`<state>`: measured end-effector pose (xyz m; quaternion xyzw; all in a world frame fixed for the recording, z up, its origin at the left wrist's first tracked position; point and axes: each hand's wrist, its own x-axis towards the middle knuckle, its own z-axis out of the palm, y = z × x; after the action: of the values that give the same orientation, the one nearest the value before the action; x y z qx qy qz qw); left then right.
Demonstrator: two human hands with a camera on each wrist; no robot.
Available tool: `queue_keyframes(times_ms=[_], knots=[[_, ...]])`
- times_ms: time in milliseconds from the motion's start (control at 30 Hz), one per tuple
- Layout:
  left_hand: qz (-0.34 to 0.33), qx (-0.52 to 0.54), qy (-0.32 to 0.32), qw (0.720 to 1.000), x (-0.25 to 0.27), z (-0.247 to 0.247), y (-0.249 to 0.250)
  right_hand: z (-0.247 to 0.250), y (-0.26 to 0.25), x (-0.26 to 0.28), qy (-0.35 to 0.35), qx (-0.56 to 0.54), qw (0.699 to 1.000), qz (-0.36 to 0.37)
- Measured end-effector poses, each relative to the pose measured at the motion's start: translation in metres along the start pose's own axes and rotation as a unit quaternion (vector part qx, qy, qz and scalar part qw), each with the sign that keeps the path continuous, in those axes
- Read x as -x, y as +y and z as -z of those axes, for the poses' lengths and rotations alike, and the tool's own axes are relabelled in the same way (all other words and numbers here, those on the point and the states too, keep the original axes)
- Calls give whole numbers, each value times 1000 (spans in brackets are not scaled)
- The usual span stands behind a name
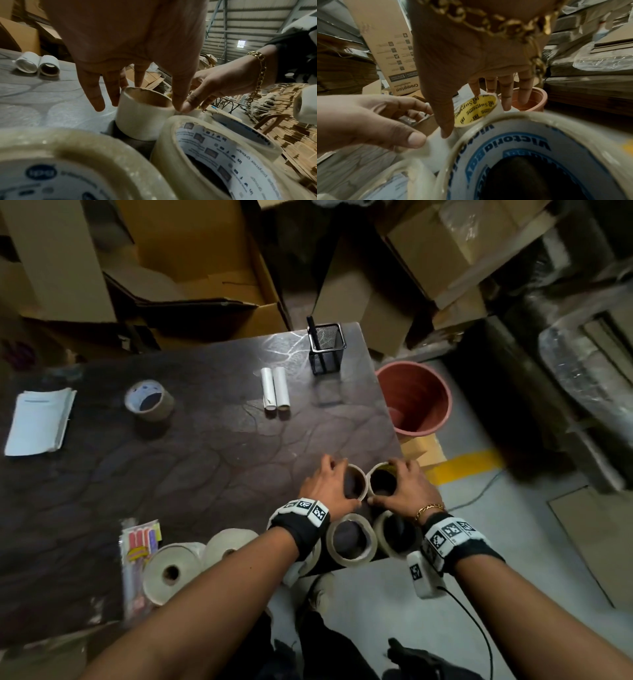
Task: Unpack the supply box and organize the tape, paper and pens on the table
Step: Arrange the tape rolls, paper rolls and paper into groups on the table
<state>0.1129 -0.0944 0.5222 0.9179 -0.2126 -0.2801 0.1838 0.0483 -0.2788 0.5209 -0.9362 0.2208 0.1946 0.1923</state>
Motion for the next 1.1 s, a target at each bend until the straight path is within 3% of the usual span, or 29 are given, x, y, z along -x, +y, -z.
queue_keyframes(times_ms=[133,267,467,667,867,1100], knots=[[24,22,27,999,3,12,-16,18,-10,-4,44,-14,999,21],[43,49,88,994,15,44,-52,39,-56,-20,58,-23,996,62],[110,97,175,974,53,107,-136,36,-199,-49,52,-23,982,181],[158,153,216,951,95,145,-244,-7,-350,-82,3,16,961,275],[148,164,239,946,112,164,-321,-65,-448,-118,-49,30,963,263],[115,144,238,954,119,176,-357,-102,-492,-150,-34,-4,975,219]])
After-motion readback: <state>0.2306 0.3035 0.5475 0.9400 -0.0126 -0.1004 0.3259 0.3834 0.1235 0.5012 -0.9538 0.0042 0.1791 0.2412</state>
